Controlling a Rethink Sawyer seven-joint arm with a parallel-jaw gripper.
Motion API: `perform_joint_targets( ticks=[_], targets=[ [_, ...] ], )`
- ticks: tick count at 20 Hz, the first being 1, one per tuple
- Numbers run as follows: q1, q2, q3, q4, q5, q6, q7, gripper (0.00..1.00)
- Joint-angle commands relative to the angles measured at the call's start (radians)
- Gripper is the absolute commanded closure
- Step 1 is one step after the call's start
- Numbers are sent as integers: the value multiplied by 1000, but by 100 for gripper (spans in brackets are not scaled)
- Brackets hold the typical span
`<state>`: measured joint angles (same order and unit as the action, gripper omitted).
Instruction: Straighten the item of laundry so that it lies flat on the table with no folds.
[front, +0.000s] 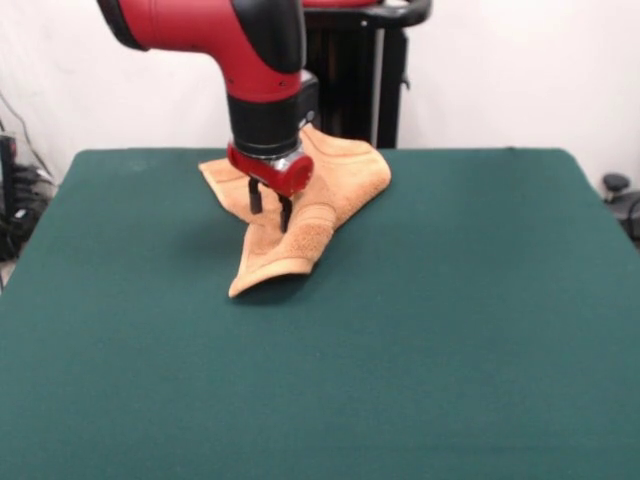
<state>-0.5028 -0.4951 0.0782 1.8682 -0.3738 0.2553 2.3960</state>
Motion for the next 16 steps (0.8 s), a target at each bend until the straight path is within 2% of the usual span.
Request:
perform_joint_targets(
  ticks=[1,8,12,16],
  targets=[
    [56,51,-10,23,20,41,77,0],
    [73,1,-21,39,38,87,70,0],
    [45,-175,6,141,92,269,26,0],
    [-6,-225,31,202,98,290,-2,0]
  ],
)
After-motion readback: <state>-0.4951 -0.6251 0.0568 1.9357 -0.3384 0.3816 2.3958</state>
